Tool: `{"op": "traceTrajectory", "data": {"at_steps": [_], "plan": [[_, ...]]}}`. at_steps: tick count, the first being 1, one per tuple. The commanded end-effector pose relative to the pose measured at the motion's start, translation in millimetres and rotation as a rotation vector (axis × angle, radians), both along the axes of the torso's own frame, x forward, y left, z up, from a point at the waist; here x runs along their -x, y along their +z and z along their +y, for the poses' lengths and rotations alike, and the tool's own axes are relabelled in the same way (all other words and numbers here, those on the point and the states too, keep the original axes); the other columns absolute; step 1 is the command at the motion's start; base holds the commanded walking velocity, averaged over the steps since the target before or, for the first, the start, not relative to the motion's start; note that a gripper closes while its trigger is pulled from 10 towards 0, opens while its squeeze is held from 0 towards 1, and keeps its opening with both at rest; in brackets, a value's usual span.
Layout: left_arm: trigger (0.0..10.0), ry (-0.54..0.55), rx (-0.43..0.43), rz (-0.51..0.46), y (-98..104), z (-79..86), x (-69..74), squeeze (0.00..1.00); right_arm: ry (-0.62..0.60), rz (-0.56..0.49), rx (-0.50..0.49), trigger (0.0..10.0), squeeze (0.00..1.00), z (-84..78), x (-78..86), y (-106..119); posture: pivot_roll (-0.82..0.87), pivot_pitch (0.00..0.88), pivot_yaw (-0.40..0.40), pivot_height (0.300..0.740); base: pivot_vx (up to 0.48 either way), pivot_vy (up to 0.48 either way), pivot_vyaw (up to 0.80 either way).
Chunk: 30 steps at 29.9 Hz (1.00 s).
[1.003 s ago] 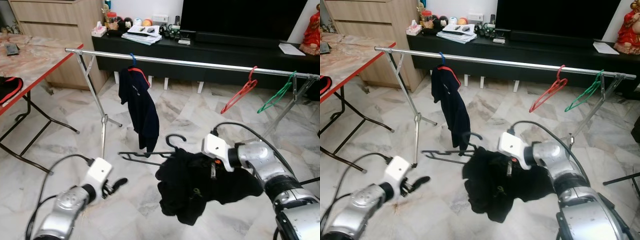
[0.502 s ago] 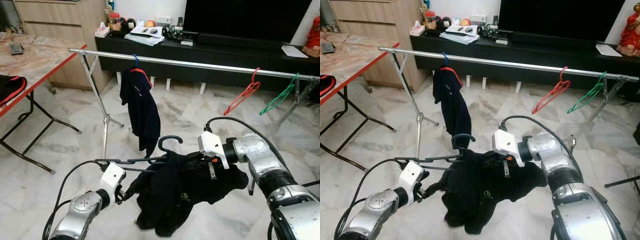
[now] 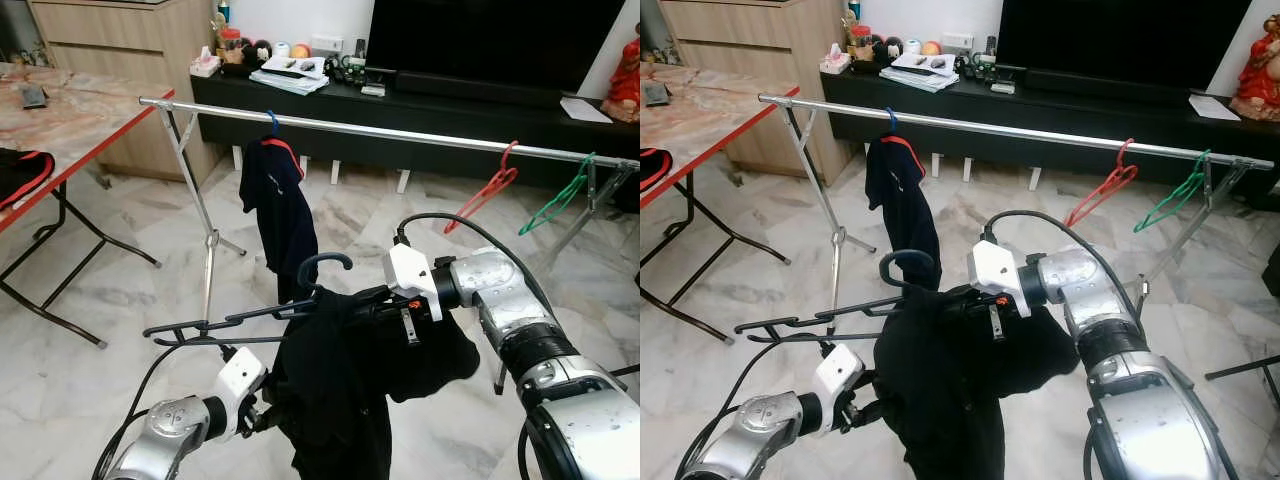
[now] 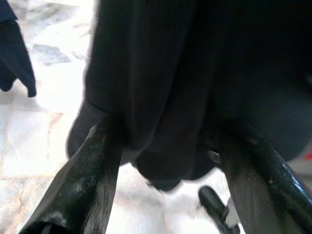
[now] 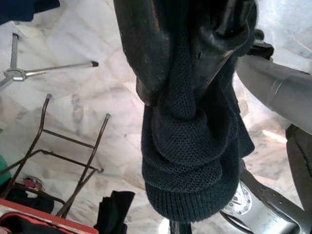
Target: Hang hanger
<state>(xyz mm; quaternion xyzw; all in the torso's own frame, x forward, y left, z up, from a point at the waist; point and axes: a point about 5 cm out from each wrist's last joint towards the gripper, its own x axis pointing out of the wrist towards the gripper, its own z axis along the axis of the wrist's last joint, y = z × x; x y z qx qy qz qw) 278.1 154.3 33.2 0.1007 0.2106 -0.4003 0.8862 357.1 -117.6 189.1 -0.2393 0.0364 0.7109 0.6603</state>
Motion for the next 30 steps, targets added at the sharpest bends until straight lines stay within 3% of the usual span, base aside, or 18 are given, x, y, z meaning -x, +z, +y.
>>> {"op": "traceTrajectory", "data": {"at_steps": [1,7,9,10,12,16,23,30], "plan": [[10.0,-0.016,0.004,0.007,-0.8,-2.9,1.9,0.00,0.028,-0.051,-0.041,0.0,0.00,4.6,-2.2,17.2,0.06,0.029,-0.076,0.740,0.000,0.000,0.00],[10.0,-0.033,-0.033,0.009,-2.5,-2.1,1.9,0.00,-0.003,-0.079,-0.043,0.0,0.00,8.0,-5.0,20.0,0.06,0.032,-0.080,0.740,0.000,0.000,0.00],[10.0,-0.031,-0.114,-0.007,-6.1,1.6,2.3,0.00,-0.064,-0.112,-0.054,0.0,0.00,9.5,-9.4,22.0,0.06,0.035,-0.081,0.740,0.000,0.000,0.00],[10.0,-0.031,-0.114,-0.007,-6.1,1.6,2.3,0.00,-0.064,-0.112,-0.054,0.0,0.00,9.5,-9.4,22.0,0.06,0.035,-0.081,0.740,0.000,0.000,0.00],[10.0,0.028,-0.167,-0.044,-8.1,6.1,-1.3,0.00,-0.153,-0.133,-0.052,0.0,0.00,10.0,-14.6,20.4,0.06,0.038,-0.081,0.740,0.000,0.000,0.00],[10.0,0.015,-0.178,-0.048,-9.4,5.7,0.9,0.00,-0.168,-0.134,-0.050,0.0,0.00,10.5,-15.0,18.5,0.06,0.039,-0.081,0.740,0.000,0.000,0.00],[10.0,0.140,-0.201,-0.183,0.5,9.7,-11.1,0.00,-0.184,-0.122,-0.071,0.0,0.00,16.4,-15.8,17.6,0.06,0.041,-0.082,0.740,0.000,0.000,0.00],[10.0,0.158,-0.227,-0.254,2.1,2.0,-14.8,0.00,-0.278,-0.121,-0.083,0.0,0.00,27.9,-22.0,17.1,0.07,0.042,-0.083,0.740,0.000,0.000,0.00]]}}
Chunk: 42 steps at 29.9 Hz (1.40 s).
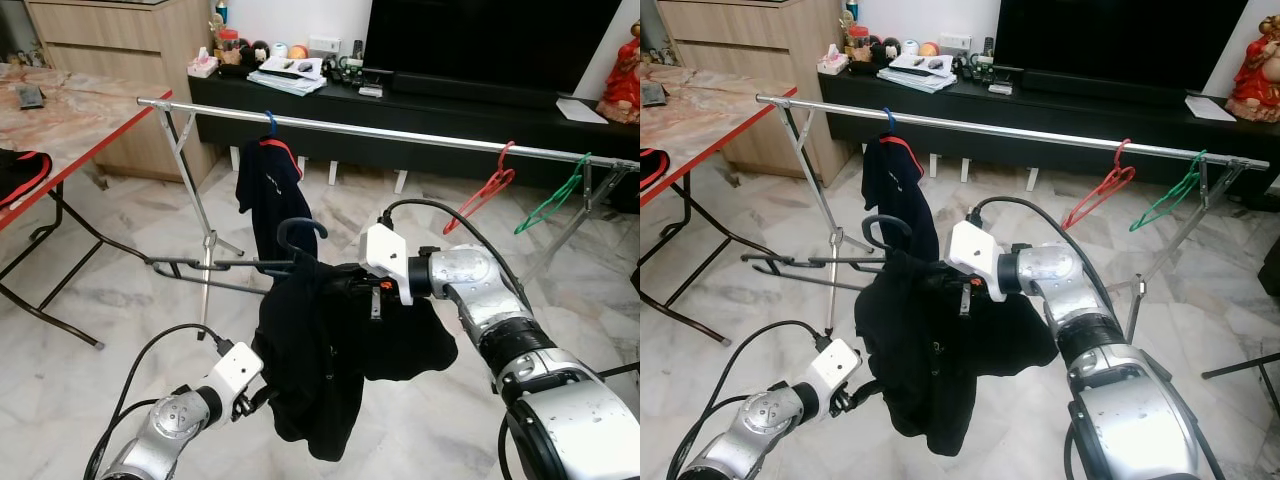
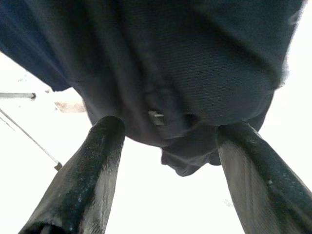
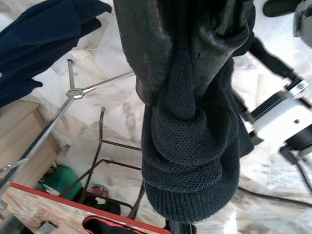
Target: Hang hanger
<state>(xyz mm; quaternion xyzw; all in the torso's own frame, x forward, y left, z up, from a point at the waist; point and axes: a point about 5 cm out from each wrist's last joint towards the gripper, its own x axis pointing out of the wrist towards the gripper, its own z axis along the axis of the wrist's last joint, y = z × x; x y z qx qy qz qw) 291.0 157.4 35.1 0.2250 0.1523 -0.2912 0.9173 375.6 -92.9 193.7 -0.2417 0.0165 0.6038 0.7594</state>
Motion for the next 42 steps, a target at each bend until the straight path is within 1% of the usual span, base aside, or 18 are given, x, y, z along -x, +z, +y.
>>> {"op": "traceTrajectory", "data": {"at_steps": [1,2,5,7,10,14,18,23,25,26,28,32,34,36,37,40,41,42], "plan": [[10.0,0.008,-0.011,-0.022,0.7,-1.5,-2.2,0.00,-0.009,-0.033,-0.011,0.0,0.00,3.6,-3.6,11.7,0.07,0.044,-0.084,0.740,0.000,0.000,0.00],[10.0,0.012,-0.011,-0.030,0.9,-1.8,-2.4,0.00,-0.013,-0.032,-0.009,0.0,0.00,3.9,-3.7,11.2,0.07,0.044,-0.084,0.740,0.000,0.000,0.00],[10.0,0.068,-0.004,-0.100,6.3,-0.7,-7.2,0.00,-0.026,-0.028,-0.016,0.0,0.00,5.3,-4.2,10.2,0.07,0.044,-0.083,0.740,0.000,0.000,0.00],[10.0,0.087,-0.003,-0.118,8.0,0.3,-8.9,0.00,-0.028,-0.029,-0.018,0.0,0.00,5.7,-4.3,10.5,0.07,0.044,-0.083,0.740,0.000,0.000,0.00],[10.0,0.175,0.001,-0.182,14.0,5.5,-15.4,0.00,-0.024,-0.027,-0.029,0.0,0.00,7.6,-4.5,12.1,0.06,0.045,-0.083,0.740,0.000,0.000,0.00],[10.0,0.214,0.005,-0.216,16.9,8.2,-18.1,0.00,-0.016,-0.028,-0.029,0.0,0.00,8.5,-4.0,12.3,0.06,0.045,-0.083,0.740,0.000,0.000,0.00],[10.0,0.208,0.028,-0.214,16.5,6.3,-17.7,0.00,-0.018,-0.029,-0.030,0.0,0.00,8.4,-4.1,12.4,0.06,0.042,-0.084,0.740,0.000,0.000,0.00],[10.0,0.142,0.073,-0.207,15.2,-2.3,-13.8,0.00,-0.025,-0.029,-0.033,0.0,0.00,8.9,-4.8,13.3,0.06,0.041,-0.087,0.740,0.000,0.000,0.00],[10.0,0.100,0.104,-0.172,12.7,-7.6,-11.0,0.00,-0.036,-0.033,-0.039,0.0,0.00,9.1,-5.9,15.1,0.06,0.041,-0.087,0.740,0.000,0.000,0.00],[10.0,0.067,0.096,-0.159,11.0,-10.2,-9.0,0.00,-0.037,-0.033,-0.041,0.0,0.00,9.2,-6.1,15.7,0.06,0.038,-0.088,0.740,0.000,0.000,0.00],[10.0,0.041,0.080,-0.145,8.5,-11.9,-7.3,0.00,-0.044,-0.036,-0.045,0.0,0.00,9.4,-6.8,17.0,0.07,0.038,-0.088,0.740,0.000,0.000,0.00],[10.0,0.026,0.075,-0.124,5.4,-13.3,-6.5,0.00,-0.048,-0.040,-0.056,0.0,0.00,10.5,-7.5,20.0,0.06,0.036,-0.090,0.740,0.000,0.000,0.00],[10.0,0.022,0.058,-0.124,4.1,-13.6,-6.4,0.00,-0.047,-0.043,-0.062,0.0,0.00,10.7,-7.8,21.7,0.06,0.036,-0.091,0.740,0.000,0.000,0.00],[10.0,0.037,0.046,-0.133,3.9,-12.7,-7.3,0.00,-0.045,-0.045,-0.066,0.0,0.00,11.1,-7.9,23.1,0.06,0.036,-0.091,0.740,0.000,0.000,0.00],[10.0,0.069,0.034,-0.151,4.8,-10.7,-9.7,0.00,-0.039,-0.047,-0.066,0.0,0.00,11.2,-7.7,23.7,0.06,0.035,-0.092,0.740,0.000,0.000,0.00],[10.0,0.105,0.015,-0.169,6.0,-8.1,-12.5,0.00,-0.039,-0.046,-0.066,0.0,0.00,10.8,-7.8,23.7,0.06,0.036,-0.094,0.740,0.000,0.000,0.00],[4.7,0.134,0.018,-0.182,7.7,-5.8,-14.3,0.00,-0.037,-0.045,-0.065,0.0,0.00,10.5,-7.5,23.3,0.06,0.036,-0.094,0.740,0.000,0.000,0.00],[3.3,0.155,0.022,-0.197,9.4,-3.6,-15.5,0.00,-0.034,-0.044,-0.064,0.0,0.00,10.5,-7.2,22.6,0.06,0.036,-0.094,0.740,0.000,0.000,0.00]]}}
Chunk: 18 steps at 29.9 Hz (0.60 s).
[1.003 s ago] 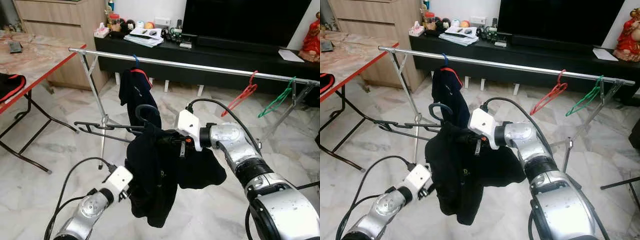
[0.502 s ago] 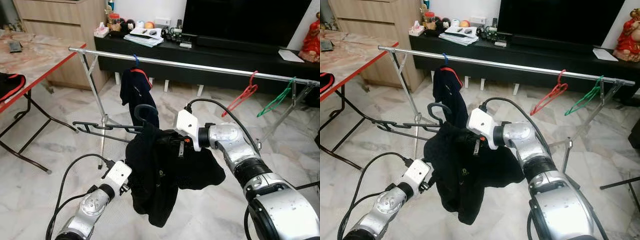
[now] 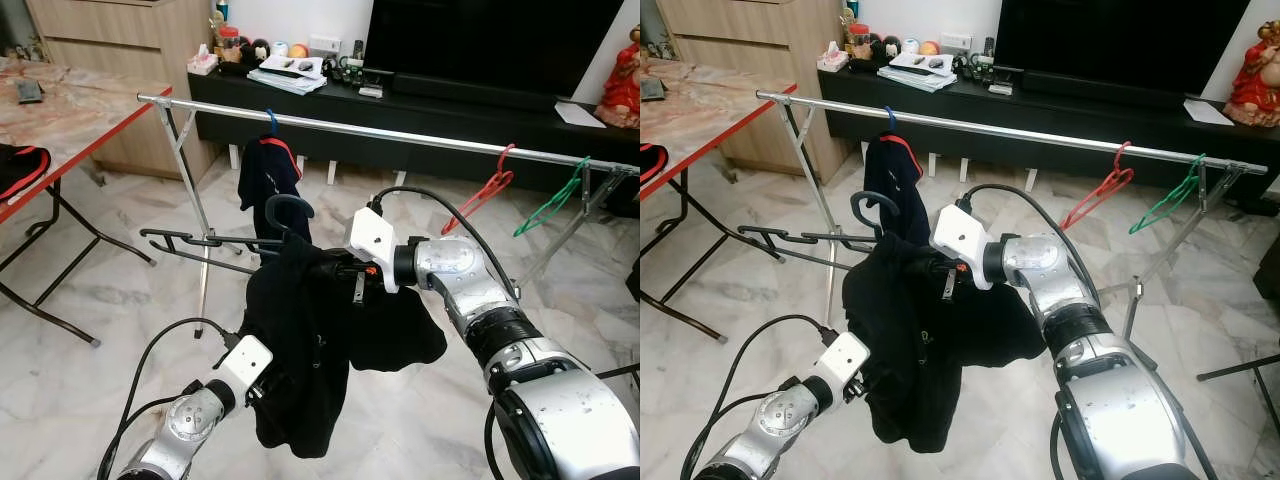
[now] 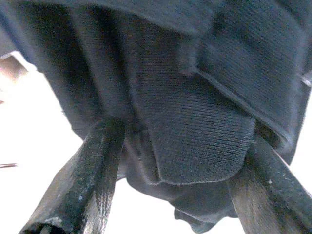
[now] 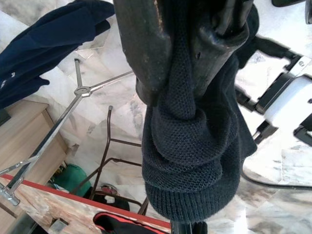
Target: Hang hanger
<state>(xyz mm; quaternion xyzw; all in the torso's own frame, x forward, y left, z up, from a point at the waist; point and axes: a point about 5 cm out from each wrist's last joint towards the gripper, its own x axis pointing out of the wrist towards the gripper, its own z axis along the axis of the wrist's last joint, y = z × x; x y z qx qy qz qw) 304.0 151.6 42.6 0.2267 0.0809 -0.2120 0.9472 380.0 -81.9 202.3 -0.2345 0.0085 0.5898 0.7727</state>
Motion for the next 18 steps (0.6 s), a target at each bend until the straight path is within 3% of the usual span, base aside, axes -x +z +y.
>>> {"op": "traceTrajectory", "data": {"at_steps": [1,3,5,6,18], "plan": [[3.3,0.025,-0.005,-0.019,1.9,2.2,-2.5,0.00,-0.001,-0.034,-0.036,0.0,0.00,-0.5,-2.8,14.0,0.06,0.036,-0.094,0.740,0.000,0.000,0.00],[3.1,0.041,-0.006,-0.034,3.5,4.5,-3.6,0.00,0.002,-0.033,-0.035,0.0,0.00,-0.6,-2.5,13.3,0.06,0.036,-0.094,0.740,0.000,0.000,0.00],[1.9,0.081,0.011,-0.062,7.0,9.4,-5.8,0.00,0.004,-0.031,-0.034,0.0,0.00,-0.7,-2.2,12.7,0.06,0.036,-0.094,0.740,0.000,0.000,0.00],[0.0,0.109,0.015,-0.082,9.7,12.7,-7.4,0.00,0.008,-0.027,-0.032,0.0,0.00,-0.9,-1.9,11.8,0.06,0.039,-0.096,0.740,0.000,0.000,0.00],[0.0,0.088,0.029,-0.080,6.8,6.5,-5.3,0.00,0.001,-0.015,-0.026,0.0,0.00,-3.3,-1.4,7.5,0.06,0.044,-0.093,0.740,0.000,0.000,0.00]]}}
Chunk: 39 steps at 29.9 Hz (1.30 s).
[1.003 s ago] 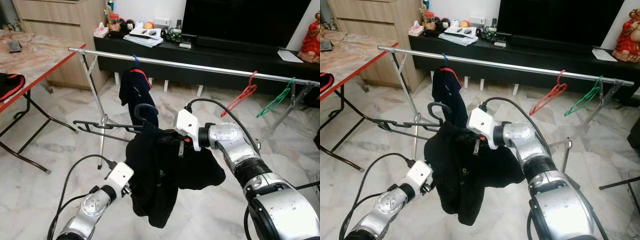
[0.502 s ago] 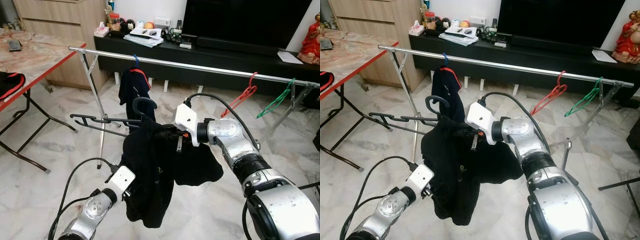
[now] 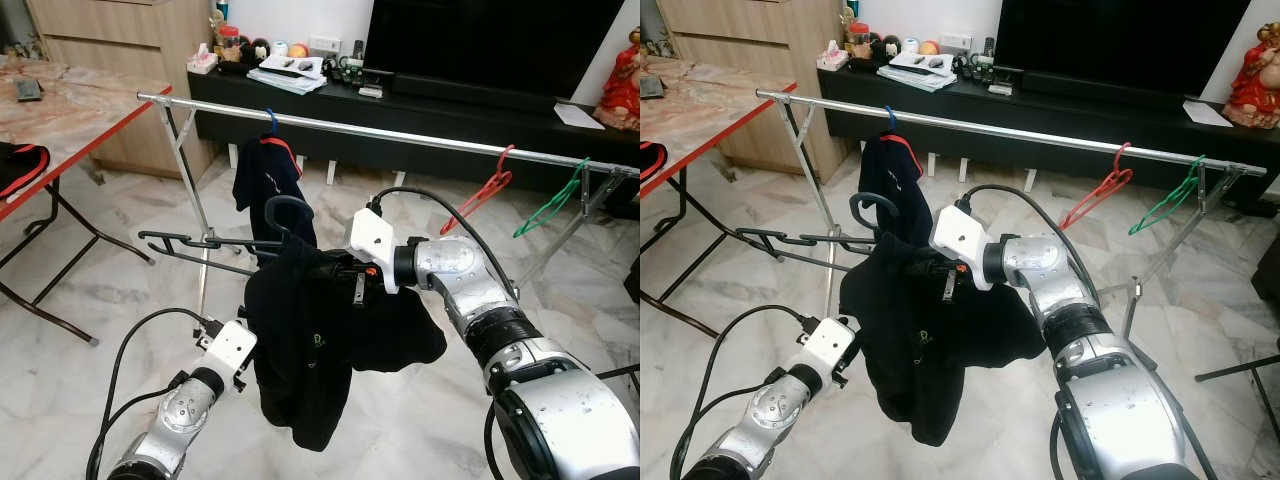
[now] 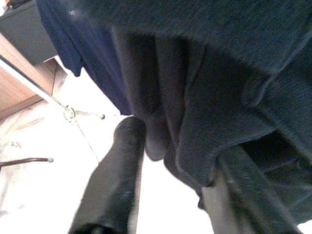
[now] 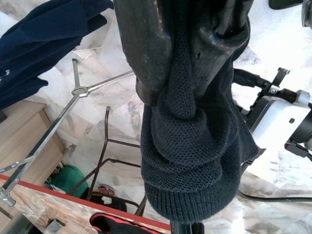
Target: Hang hanger
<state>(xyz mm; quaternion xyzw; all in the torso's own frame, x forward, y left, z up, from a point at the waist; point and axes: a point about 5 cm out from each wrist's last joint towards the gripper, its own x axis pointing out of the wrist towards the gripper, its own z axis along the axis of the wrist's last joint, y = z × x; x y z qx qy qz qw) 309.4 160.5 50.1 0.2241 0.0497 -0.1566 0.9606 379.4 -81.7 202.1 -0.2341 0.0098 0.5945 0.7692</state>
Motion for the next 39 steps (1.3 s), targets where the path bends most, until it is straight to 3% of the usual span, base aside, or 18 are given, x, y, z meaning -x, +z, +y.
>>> {"op": "traceTrajectory", "data": {"at_steps": [1,12,23,27,34,39], "plan": [[0.0,-0.013,0.015,0.005,-0.9,-2.9,0.1,0.00,-0.010,-0.020,-0.028,0.0,0.00,-3.6,-2.0,7.9,0.06,0.044,-0.093,0.740,0.000,0.000,0.00],[0.0,-0.039,0.037,0.006,-1.3,-7.6,0.8,0.00,-0.016,-0.015,-0.027,0.0,0.00,-3.8,-2.1,6.4,0.06,0.045,-0.094,0.740,0.000,0.000,0.00],[0.0,0.002,0.095,0.007,-1.3,-4.7,0.8,0.00,-0.038,0.004,-0.028,0.0,0.00,-10.6,-1.3,-0.7,0.06,0.047,-0.092,0.740,0.000,0.000,0.00],[0.0,0.062,0.125,0.022,-1.8,4.1,-1.0,0.00,-0.059,0.020,-0.024,0.0,0.00,-20.0,-0.4,-7.1,0.06,0.048,-0.092,0.740,0.000,0.000,0.00],[0.0,0.149,0.065,0.127,-19.9,21.3,7.2,0.00,-0.123,0.094,0.009,0.0,0.00,-59.4,7.1,-31.2,0.05,0.047,-0.088,0.740,0.000,0.000,0.00],[0.0,0.208,0.084,0.209,-30.0,29.7,11.6,0.00,-0.059,0.198,0.049,0.0,0.00,-86.7,24.6,-53.7,0.05,0.044,-0.083,0.740,0.000,0.000,0.00]]}}
